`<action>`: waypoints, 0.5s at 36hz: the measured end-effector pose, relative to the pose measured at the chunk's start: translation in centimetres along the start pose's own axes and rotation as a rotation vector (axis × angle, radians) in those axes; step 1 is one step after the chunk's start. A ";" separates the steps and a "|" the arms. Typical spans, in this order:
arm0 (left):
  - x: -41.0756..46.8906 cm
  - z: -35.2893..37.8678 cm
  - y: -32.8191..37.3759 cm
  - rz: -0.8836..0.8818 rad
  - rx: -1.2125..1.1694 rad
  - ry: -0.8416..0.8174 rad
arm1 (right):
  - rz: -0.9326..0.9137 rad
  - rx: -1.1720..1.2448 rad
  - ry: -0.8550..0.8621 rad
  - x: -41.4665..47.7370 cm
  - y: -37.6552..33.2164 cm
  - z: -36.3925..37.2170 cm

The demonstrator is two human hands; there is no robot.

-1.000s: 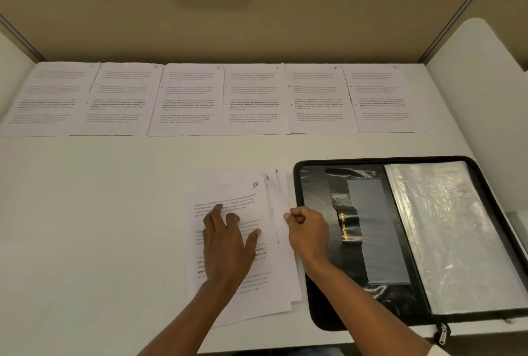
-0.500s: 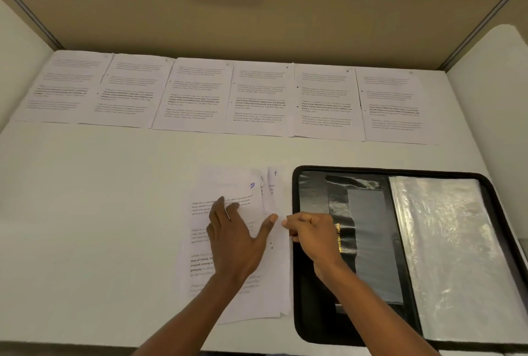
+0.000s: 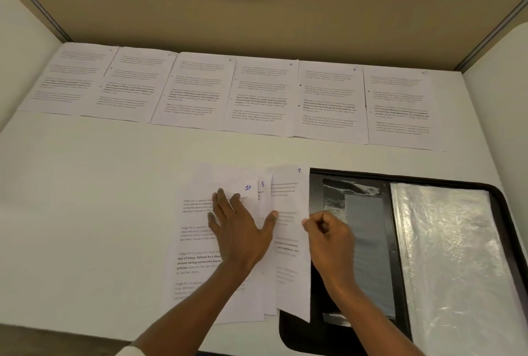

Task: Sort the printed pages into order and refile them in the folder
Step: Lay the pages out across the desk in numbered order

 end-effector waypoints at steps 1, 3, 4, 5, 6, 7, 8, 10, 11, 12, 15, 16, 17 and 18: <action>-0.1 0.1 0.0 0.005 0.013 -0.005 | -0.035 -0.025 0.024 0.0 -0.4 -0.5; -0.2 0.4 0.1 0.008 0.036 -0.018 | -0.109 -0.081 0.072 0.1 -1.4 -1.6; -0.3 0.5 0.2 0.010 0.046 -0.025 | -0.146 -0.113 0.097 0.2 -1.9 -2.1; -0.4 0.6 0.2 0.015 0.057 -0.031 | -0.179 -0.145 0.119 0.4 -2.3 -2.7; -0.5 0.8 0.2 0.021 0.068 -0.034 | -0.206 -0.175 0.139 0.6 -2.8 -3.2; -0.6 0.9 0.3 0.027 0.077 -0.035 | -0.228 -0.205 0.155 0.9 -3.1 -3.8; -0.6 1.1 0.3 0.030 0.084 -0.036 | -0.248 -0.232 0.164 1.3 -3.3 -4.3; -0.7 1.3 0.5 0.034 0.089 -0.039 | -0.283 -0.281 0.178 2.0 -3.7 -5.2; -0.6 1.4 0.6 0.034 0.091 -0.041 | -0.300 -0.304 0.189 2.4 -3.9 -5.6; -0.6 1.4 0.6 0.031 0.092 -0.045 | -0.317 -0.323 0.205 2.7 -4.1 -6.0; -0.5 1.5 0.8 0.024 0.092 -0.050 | -0.357 -0.340 0.239 3.6 -4.8 -7.2; -0.5 1.5 0.9 0.021 0.093 -0.052 | -0.374 -0.336 0.240 3.8 -5.1 -7.6; -0.5 1.6 1.0 0.018 0.098 -0.054 | -0.396 -0.329 0.237 4.0 -5.4 -7.9; -0.5 1.6 1.1 0.013 0.106 -0.054 | -0.418 -0.318 0.232 4.1 -5.7 -8.2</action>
Point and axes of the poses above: each hand's wrist, its own x-axis towards the middle knuckle, its own z-axis out of the palm, y = z × x, the point moved 4 cm from there along x, towards the middle knuckle, and after that the axes turned 11 degrees about x, right-handed, at the moved point
